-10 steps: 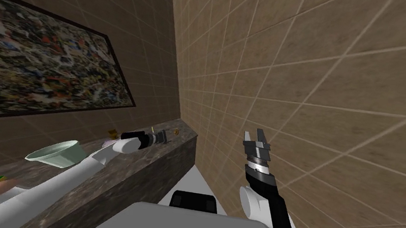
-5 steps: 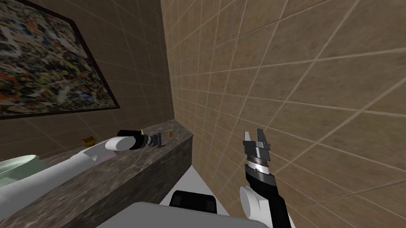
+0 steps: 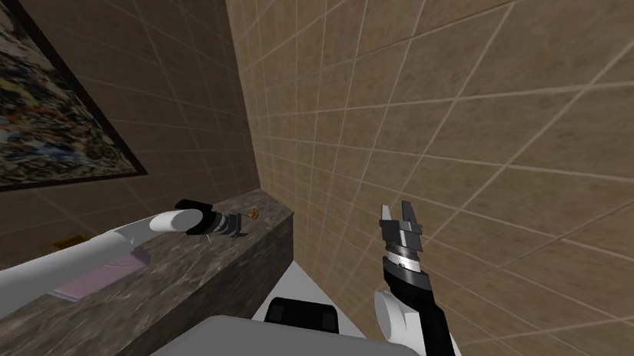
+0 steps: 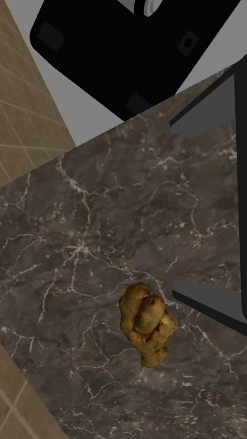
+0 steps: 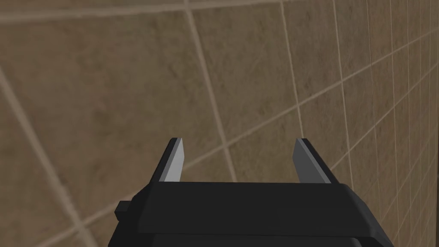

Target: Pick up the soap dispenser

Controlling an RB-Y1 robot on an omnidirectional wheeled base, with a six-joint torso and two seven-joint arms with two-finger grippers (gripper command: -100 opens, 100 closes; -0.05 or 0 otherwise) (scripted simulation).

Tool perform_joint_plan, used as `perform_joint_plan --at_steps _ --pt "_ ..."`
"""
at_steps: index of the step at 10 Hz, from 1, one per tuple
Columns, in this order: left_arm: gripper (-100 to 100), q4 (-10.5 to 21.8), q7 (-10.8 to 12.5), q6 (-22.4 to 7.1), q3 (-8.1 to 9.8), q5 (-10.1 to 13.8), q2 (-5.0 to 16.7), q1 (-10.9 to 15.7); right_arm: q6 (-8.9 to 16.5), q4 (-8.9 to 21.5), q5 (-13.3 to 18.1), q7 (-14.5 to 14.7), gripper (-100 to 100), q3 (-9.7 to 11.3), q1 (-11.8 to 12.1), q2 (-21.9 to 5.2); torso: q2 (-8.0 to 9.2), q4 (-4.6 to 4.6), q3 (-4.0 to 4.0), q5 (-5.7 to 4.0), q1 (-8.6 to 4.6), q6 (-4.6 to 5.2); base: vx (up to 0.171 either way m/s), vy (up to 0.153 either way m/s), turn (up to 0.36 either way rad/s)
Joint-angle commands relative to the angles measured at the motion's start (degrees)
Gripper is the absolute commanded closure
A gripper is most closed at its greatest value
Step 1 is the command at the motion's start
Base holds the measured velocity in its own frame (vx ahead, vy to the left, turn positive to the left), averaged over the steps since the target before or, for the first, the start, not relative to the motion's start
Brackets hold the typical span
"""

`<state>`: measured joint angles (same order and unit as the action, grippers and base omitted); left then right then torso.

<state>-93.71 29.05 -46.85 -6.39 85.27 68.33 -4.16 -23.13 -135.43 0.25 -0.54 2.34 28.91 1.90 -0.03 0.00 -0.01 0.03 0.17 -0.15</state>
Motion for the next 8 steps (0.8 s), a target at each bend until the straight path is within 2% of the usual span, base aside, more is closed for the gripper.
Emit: perform_joint_plan --at_steps 1,2,3,4,5,6,7,8 --pt "-100 2.9 1.8 -2.9 -1.53 2.9 2.9 0.1 0.0 0.0 0.0 0.0 0 0.0 0.0 0.0 0.00 0.00 0.00 0.00 0.00 0.00 0.027 0.028 -0.248" --pt "-100 2.9 1.8 -3.3 -1.53 4.0 4.4 0.1 0.0 0.0 0.0 0.0 0 0.0 0.0 0.0 -0.02 -0.01 -0.02 0.01 0.01 0.06 0.021 0.029 -0.161" --pt "-100 2.9 1.8 -3.3 -1.53 4.1 4.7 0.1 0.0 0.0 0.0 0.0 0 0.0 0.0 0.0 -0.01 0.00 -0.01 0.01 0.01 0.01 0.008 0.015 0.003" --pt "-100 5.1 3.4 -5.7 -2.82 6.5 7.1 -0.2 0.0 0.0 0.0 0.0 0 0.0 0.0 0.0 0.05 0.01 0.03 0.01 -0.04 -0.02 0.020 0.021 -0.283" --pt "-100 5.1 3.4 -5.7 -2.82 6.9 8.2 -0.2 0.0 0.0 0.0 0.0 0 0.0 0.0 0.0 0.01 0.00 0.00 0.00 -0.02 0.07 0.017 0.033 -0.159" --pt "-100 7.2 5.0 -7.9 -4.14 9.1 10.0 -0.7 0.0 0.0 0.0 0.0 0 0.0 0.0 0.0 0.01 0.00 0.01 0.01 0.00 0.00 0.018 0.042 -0.190" --pt "-100 7.2 5.0 -7.9 -4.14 9.5 11.5 -0.7 0.0 0.0 0.0 0.0 0 0.0 0.0 0.0 0.01 0.00 0.00 0.02 0.05 0.02 0.018 0.040 -0.133" --pt "-100 9.3 6.5 -10.0 -5.48 11.8 13.0 -1.3 0.0 0.0 0.0 0.0 0 0.0 0.0 0.0 0.01 0.00 0.01 0.02 0.04 0.00 0.021 0.047 -0.291"
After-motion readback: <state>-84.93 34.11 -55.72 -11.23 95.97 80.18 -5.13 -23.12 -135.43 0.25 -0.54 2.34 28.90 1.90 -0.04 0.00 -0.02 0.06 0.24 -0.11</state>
